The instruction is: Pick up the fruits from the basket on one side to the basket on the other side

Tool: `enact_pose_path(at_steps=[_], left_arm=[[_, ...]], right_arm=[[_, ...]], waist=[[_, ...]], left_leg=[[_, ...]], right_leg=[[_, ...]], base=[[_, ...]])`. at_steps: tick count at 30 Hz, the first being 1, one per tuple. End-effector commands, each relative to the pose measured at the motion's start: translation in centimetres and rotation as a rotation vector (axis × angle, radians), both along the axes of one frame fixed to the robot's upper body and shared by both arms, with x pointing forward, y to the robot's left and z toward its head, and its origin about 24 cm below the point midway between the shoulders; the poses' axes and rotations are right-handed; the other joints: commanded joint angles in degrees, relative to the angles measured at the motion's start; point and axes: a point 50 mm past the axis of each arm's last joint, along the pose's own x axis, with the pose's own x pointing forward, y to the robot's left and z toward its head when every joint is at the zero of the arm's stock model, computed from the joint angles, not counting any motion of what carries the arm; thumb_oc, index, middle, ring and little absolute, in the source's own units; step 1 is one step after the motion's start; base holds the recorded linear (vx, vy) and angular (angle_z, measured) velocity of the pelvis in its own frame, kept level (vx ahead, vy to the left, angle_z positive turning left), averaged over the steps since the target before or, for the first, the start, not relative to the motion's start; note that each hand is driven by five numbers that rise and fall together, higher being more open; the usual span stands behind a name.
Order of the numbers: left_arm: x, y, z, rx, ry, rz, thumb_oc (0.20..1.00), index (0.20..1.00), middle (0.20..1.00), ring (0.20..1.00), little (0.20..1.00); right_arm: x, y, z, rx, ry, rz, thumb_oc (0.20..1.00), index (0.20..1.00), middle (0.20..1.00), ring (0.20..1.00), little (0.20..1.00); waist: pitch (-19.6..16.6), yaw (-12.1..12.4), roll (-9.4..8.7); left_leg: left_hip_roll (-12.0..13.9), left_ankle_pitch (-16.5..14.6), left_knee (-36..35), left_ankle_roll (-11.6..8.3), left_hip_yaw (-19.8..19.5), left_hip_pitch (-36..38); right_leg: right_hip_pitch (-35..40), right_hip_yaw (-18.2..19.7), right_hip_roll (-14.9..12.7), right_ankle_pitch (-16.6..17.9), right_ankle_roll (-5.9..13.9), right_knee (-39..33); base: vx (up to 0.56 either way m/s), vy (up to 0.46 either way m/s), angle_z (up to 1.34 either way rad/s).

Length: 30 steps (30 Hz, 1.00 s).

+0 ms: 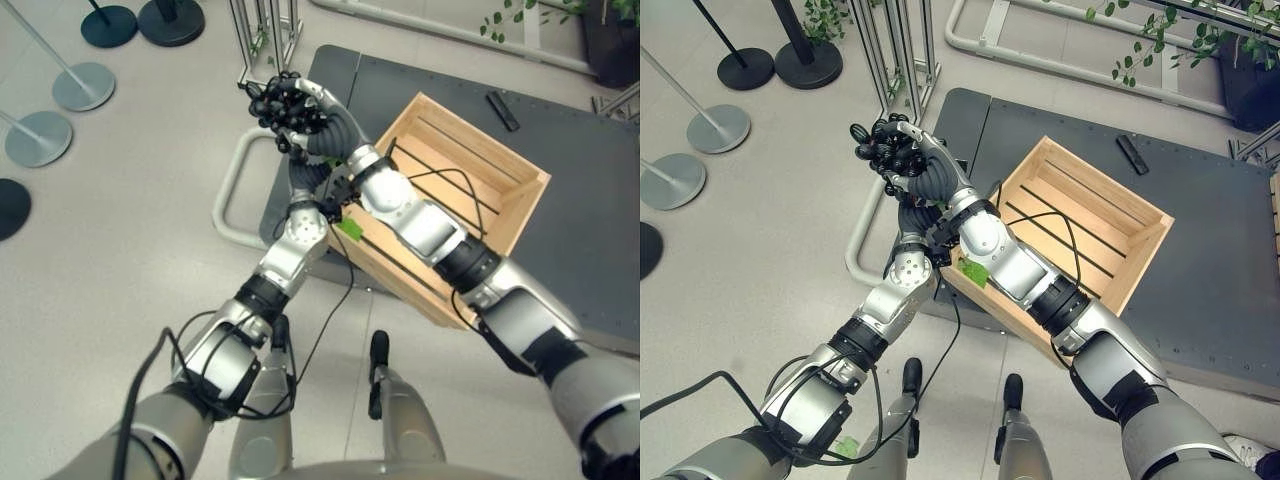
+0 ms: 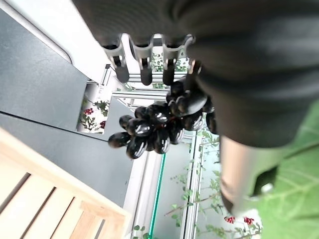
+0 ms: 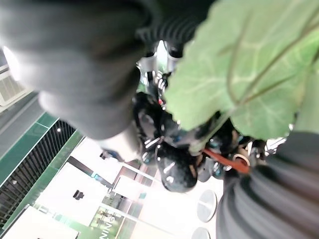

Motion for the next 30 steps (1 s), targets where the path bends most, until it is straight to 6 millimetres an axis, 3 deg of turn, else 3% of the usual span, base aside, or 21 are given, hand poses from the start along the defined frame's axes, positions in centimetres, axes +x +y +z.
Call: enact_pose_path(at_steps=[1,11,21,30], left_arm=[[-0.7,-2.2,4.0,0.011,-0.203,-0.098,1.0,1.0,1.0,1.0,1.0],[-0.7,-1.1,2.6,0.116,-0.179,-0.145,1.0,1.0,1.0,1.0,1.0],[-0.7,0.4,1.0,0.135,-0.135,-0.156,1.0,1.0,1.0,1.0,1.0],[-1.2,1.0,1.2,0.147,-0.168,-0.129,1.0,1.0,1.0,1.0,1.0]], right_arm=[[-1.2,-0.7,2.8,0.116,-0.128,0.028,0.2,0.2,0.2,0.2,0.2],[-0.3,-5.4,4.1,0.141,-0.195,-0.14,0.2,0.2,0.2,0.2,0.2],[0.2,-8.8,5.2,0.143,-0.222,-0.25,0.2,0.2,0.2,0.2,0.2],[0.3,-9.7,4.2,0.164,-0.187,-0.254,0.2,0.2,0.2,0.2,0.2]], waist=[[-3.98,0.06,-1.02],[-4.22,-0.25,-0.6],[-4.32,-0.19,-0.17],[-4.47,0.0,0.14]], left_leg=[[-1.55,-9.57,3.36,-0.05,0.46,1.16],[-1.67,-9.82,3.48,0.06,0.39,1.29],[-1.71,-9.77,3.46,0.01,0.43,1.33],[-1.79,-9.73,3.26,0.05,0.28,1.23]], right_leg=[[2.28,0.04,-3.59,-11.54,2.16,7.87],[2.36,0.04,-3.63,-11.63,2.3,7.75],[2.41,0.1,-3.65,-11.78,2.24,7.82],[2.09,-0.07,-3.71,-11.94,2.14,8.05]], base=[[0.0,0.0,0.0],[0.0,0.0,0.0],[0.0,0.0,0.0],[0.0,0.0,0.0]])
